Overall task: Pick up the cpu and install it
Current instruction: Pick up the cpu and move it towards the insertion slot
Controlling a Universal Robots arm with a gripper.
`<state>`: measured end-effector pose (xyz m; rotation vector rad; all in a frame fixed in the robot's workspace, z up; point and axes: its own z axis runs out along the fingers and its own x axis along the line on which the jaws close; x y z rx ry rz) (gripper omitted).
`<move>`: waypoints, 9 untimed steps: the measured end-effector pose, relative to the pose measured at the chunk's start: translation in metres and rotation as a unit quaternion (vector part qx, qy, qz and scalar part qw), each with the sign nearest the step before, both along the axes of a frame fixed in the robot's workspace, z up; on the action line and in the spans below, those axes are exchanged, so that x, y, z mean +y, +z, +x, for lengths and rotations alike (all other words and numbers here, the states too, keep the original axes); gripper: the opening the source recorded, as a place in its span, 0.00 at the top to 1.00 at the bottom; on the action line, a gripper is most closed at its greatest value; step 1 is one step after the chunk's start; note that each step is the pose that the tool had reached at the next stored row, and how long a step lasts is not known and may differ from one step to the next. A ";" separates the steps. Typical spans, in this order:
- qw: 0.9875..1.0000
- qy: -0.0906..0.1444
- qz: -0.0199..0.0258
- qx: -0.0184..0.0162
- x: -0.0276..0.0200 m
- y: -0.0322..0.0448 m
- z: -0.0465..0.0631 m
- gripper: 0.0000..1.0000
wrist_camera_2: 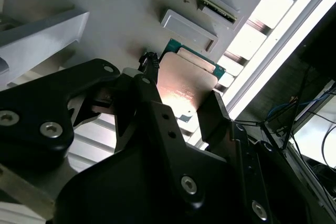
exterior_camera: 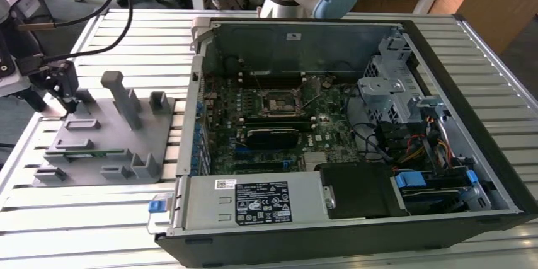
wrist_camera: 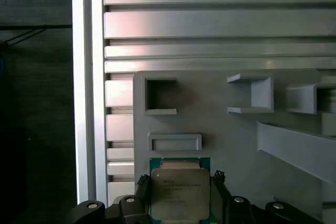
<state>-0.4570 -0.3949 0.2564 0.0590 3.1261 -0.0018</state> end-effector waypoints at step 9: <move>1.000 0.000 0.000 0.000 0.0006 0.0035 0.000 0.46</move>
